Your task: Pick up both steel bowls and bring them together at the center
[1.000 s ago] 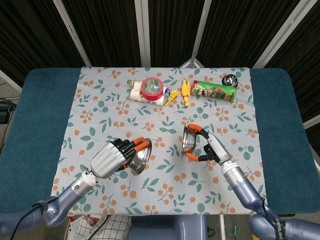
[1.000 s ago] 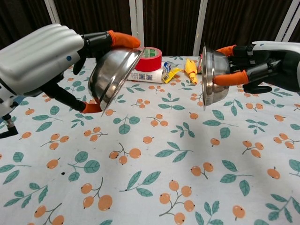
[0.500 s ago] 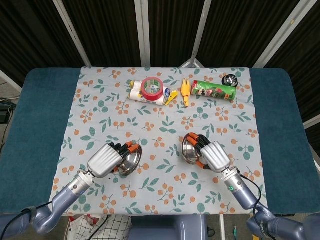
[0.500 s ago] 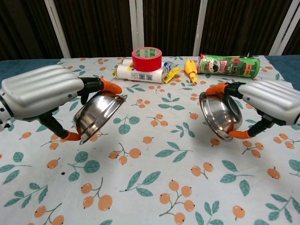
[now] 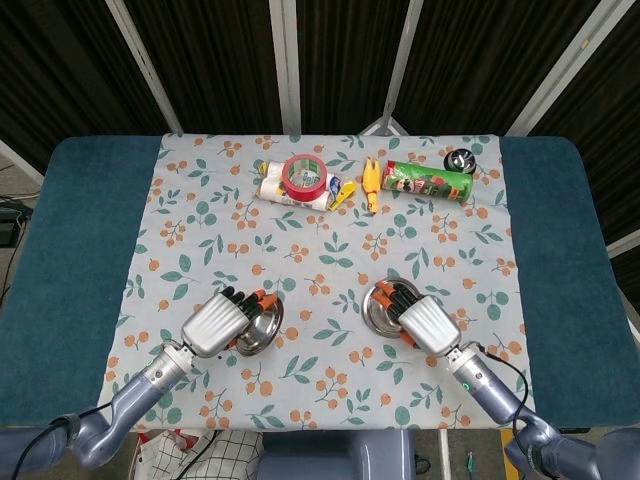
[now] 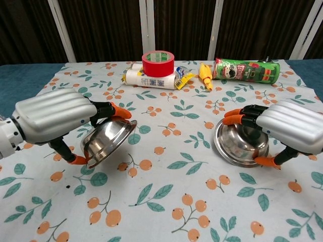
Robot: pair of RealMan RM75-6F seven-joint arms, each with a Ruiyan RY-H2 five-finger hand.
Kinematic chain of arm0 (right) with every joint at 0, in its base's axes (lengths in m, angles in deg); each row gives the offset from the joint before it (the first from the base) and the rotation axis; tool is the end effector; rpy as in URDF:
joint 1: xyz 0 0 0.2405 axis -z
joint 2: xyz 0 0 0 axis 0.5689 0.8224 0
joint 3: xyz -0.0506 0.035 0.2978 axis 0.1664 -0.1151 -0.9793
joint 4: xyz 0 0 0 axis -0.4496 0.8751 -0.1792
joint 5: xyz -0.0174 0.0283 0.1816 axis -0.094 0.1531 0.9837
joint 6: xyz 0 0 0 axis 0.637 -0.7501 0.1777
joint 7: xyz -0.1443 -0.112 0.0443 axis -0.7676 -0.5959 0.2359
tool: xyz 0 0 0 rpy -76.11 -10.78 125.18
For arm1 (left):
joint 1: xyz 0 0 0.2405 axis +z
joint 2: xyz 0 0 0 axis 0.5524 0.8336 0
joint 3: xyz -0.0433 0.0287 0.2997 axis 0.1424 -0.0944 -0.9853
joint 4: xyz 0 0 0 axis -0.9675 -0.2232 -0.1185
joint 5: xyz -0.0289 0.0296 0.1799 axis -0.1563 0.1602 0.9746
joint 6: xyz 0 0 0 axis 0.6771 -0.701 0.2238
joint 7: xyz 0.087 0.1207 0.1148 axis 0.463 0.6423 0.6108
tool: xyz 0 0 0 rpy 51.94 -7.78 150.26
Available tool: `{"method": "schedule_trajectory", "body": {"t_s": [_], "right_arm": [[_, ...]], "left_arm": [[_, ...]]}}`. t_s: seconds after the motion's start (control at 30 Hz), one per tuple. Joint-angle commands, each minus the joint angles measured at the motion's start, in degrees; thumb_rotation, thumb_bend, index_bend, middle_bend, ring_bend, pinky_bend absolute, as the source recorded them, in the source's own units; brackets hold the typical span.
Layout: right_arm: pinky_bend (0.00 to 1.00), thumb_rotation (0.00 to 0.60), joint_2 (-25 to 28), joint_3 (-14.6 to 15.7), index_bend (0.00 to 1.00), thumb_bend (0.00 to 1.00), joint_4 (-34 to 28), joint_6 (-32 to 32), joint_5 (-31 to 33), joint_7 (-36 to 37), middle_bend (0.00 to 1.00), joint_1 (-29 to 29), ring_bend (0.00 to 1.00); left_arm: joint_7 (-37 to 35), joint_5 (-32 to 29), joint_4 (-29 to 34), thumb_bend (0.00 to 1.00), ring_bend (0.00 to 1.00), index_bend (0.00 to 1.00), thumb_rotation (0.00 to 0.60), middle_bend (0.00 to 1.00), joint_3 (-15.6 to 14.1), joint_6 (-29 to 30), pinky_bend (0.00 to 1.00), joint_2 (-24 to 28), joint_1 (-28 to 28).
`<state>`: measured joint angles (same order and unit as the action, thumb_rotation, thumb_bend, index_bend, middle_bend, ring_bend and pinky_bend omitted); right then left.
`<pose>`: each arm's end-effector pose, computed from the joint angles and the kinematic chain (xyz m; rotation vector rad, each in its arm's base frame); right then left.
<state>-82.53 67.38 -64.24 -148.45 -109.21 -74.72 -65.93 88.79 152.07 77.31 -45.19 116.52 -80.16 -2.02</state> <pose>-0.2557 -0.3379 -0.0261 2.0728 -0.5015 0.9073 -0.1756 0.3275 -0.0251 -2.1443 -0.3789 -0.9606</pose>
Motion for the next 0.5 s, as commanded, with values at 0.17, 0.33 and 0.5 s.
{"method": "schedule_trajectory", "body": {"t_s": [0.17, 0.33, 0.5], "right_arm": [[0.44, 0.519, 2.76, -0.73, 0.0, 0.44, -8.45, 4.37, 3.77, 1.33, 0.07, 0.39, 0.17], [0.39, 0.409, 4.93, -0.77, 0.0, 0.41, -13.77, 6.37, 5.5, 3.5, 0.0, 0.66, 0.08], [0.33, 0.327, 7.06, -0.51, 0.0, 0.37, -17.5, 7.81, 6.14, 3.96, 0.0, 0.57, 0.0]], "left_arm": [[4.74, -2.5, -2.05, 0.09, 0.2, 0.09, 0.593, 0.18, 0.14, -1.19, 0.33, -1.33, 0.99], [10.8, -7.51, -0.46, 0.05, 0.1, 0.0, 0.469, 0.04, 0.41, -4.38, 0.26, -1.08, 1.86], [13.27, -9.83, 1.63, 0.01, 0.0, 0.0, 0.39, 0.0, 0.76, -5.45, 0.23, -0.53, 2.08]]}}
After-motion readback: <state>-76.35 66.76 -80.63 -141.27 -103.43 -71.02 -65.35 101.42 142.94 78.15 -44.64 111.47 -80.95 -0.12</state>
